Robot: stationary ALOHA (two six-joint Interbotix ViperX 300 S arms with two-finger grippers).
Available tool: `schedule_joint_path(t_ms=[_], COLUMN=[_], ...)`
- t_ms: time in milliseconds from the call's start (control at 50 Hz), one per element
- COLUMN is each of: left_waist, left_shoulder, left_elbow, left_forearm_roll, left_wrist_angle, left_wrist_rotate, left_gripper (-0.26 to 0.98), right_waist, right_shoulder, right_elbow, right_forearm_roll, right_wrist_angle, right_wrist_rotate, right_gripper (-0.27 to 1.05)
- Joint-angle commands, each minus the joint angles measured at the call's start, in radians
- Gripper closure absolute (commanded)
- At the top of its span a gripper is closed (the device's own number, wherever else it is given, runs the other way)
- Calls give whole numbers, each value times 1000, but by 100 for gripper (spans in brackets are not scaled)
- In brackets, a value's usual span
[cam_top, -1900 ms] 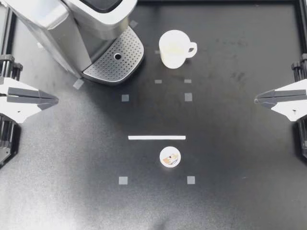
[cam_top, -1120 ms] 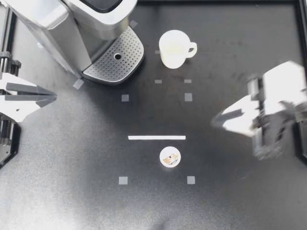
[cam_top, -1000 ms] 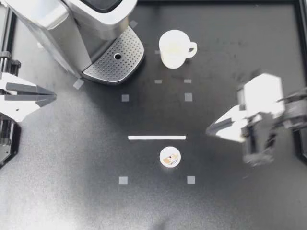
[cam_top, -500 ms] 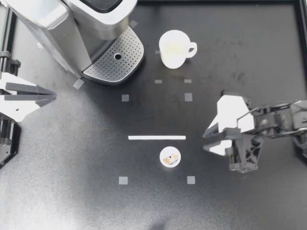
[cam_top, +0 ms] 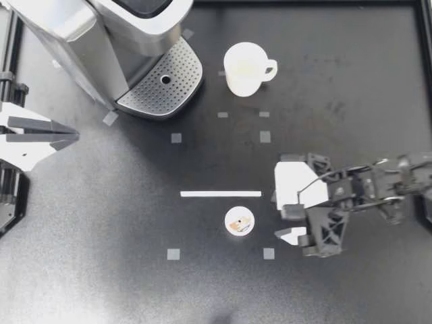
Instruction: Place the coffee capsule inside the capsule container, then place the cup onto the center of the cup tray.
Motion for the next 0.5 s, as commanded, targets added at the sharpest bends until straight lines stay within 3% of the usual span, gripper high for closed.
schedule_joint_path(t_ms=[0,480], left_waist=[2,2], left_shoulder=[3,3], left_elbow=[-21,-14], left_forearm_roll=[2,0], left_wrist_angle=[-6,-2], left_wrist_rotate=[2,2], left_gripper=[57,57], right_waist=[6,6], right_shoulder=[11,135], right_elbow=[-38,-150], right_forearm_roll=[2,0], right_wrist_angle=[-9,15], right_wrist_rotate=[2,-8], right_gripper=[-12,-17])
